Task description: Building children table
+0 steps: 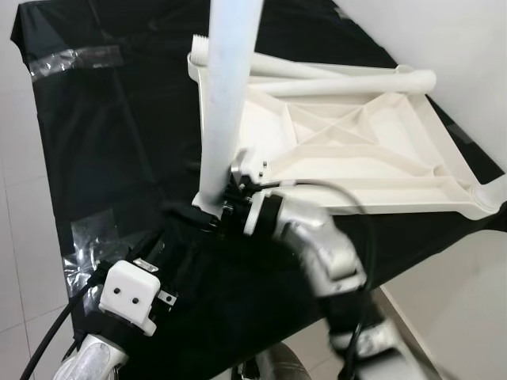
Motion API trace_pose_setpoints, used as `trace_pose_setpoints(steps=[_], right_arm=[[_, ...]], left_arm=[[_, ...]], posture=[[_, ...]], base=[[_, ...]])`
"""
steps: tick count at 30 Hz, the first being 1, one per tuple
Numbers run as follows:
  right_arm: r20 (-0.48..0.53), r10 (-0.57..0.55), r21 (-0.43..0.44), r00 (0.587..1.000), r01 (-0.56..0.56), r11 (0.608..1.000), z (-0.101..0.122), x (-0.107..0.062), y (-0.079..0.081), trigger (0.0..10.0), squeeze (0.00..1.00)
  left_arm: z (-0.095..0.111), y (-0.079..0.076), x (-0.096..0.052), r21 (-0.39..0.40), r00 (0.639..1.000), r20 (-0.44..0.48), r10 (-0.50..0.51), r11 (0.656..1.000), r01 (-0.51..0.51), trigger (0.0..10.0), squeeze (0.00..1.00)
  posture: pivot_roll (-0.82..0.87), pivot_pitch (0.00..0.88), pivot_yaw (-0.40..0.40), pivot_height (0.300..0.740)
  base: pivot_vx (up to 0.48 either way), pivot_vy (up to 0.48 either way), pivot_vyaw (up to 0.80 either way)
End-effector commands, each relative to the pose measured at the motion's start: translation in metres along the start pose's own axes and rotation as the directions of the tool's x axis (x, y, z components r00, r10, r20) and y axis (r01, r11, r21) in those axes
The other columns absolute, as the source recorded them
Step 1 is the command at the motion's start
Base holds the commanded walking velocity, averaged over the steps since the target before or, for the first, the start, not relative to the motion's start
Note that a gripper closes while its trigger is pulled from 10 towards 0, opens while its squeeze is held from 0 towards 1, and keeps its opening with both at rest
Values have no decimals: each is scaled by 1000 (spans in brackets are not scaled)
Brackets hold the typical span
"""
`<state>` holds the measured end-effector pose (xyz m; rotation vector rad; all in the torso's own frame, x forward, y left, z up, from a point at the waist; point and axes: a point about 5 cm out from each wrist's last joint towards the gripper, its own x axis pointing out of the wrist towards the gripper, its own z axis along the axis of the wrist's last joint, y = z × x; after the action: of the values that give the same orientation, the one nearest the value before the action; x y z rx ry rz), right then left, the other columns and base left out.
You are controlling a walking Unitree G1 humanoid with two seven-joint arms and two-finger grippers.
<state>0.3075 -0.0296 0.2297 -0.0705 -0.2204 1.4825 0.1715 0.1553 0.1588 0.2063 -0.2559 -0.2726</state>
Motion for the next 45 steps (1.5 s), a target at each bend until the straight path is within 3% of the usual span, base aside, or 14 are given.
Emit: trace_pose_setpoints(steps=[1,7,12,15,16,23,29,31,32,33,34,35,40,45], right_arm=[[0,82,8,997,-82,997,-5,-1,3,10000,0],[-4,327,-24,945,-327,945,11,2,-6,10000,0],[-24,416,-23,909,-417,909,18,8,-10,10000,0],[-46,459,-25,887,-461,887,19,12,-16,392,0],[-52,465,-28,884,-467,884,18,13,-18,0,0],[-64,455,-17,888,-457,889,11,8,-21,0,0],[-23,314,12,949,-314,950,-12,1,-13,0,0],[-22,72,65,997,-71,995,-32,6,-3,0,0],[-22,72,65,997,-71,995,-32,6,-3,0,0],[-88,-273,107,958,282,953,-58,12,19,0,0],[-88,-273,107,958,282,953,-58,12,19,0,0],[-123,-391,109,912,404,908,-66,13,32,0,0],[-118,-416,105,902,428,898,-67,18,49,0,0],[-90,-404,84,910,411,908,-62,23,34,0,0]], left_arm=[[-4,-3,-3,-11,1000,-20,-14,1000,14,10000,0],[-5,-5,-3,-13,1000,-20,-13,1000,13,10000,0],[-6,-5,-3,-12,1000,-21,-10,1000,10,10000,0],[-6,-7,-3,-15,1000,-21,-10,1000,10,10000,0],[-6,-7,-3,-16,1000,-20,-11,1000,11,10000,0],[-6,-8,-3,-18,1000,-19,-12,1000,12,10000,0],[-4,-7,-3,-21,1000,-15,-11,1000,10,10000,0],[-2,-7,-4,-20,1000,-14,-12,1000,11,10000,0],[-2,-7,-4,-20,1000,-14,-12,1000,11,10000,0],[-1,-6,-5,-21,1000,-13,-12,1000,12,10000,0],[-1,-6,-5,-21,1000,-13,-12,1000,12,10000,0],[0,-6,-6,-21,1000,-13,-11,1000,11,10000,0],[0,-5,-5,-25,1000,-10,-15,1000,15,10000,0],[0,-5,-3,-28,1000,-8,-22,999,22,10000,0]], posture=[[286,260,-190,740],[307,253,-195,740],[312,250,-198,740],[316,246,-199,740],[317,246,-199,740],[313,248,-199,740],[291,266,-196,740],[287,276,-199,740],[287,276,-199,740],[255,292,-200,740],[255,292,-200,740],[255,292,-200,740],[230,293,-185,740],[248,290,-194,740]], base=[[0,0,0],[0,0,0],[0,0,0],[0,0,0],[0,0,0],[0,0,0],[0,0,0],[0,0,0],[0,0,0],[0,0,0],[0,0,0],[0,0,0],[0,0,0],[0,0,0]])
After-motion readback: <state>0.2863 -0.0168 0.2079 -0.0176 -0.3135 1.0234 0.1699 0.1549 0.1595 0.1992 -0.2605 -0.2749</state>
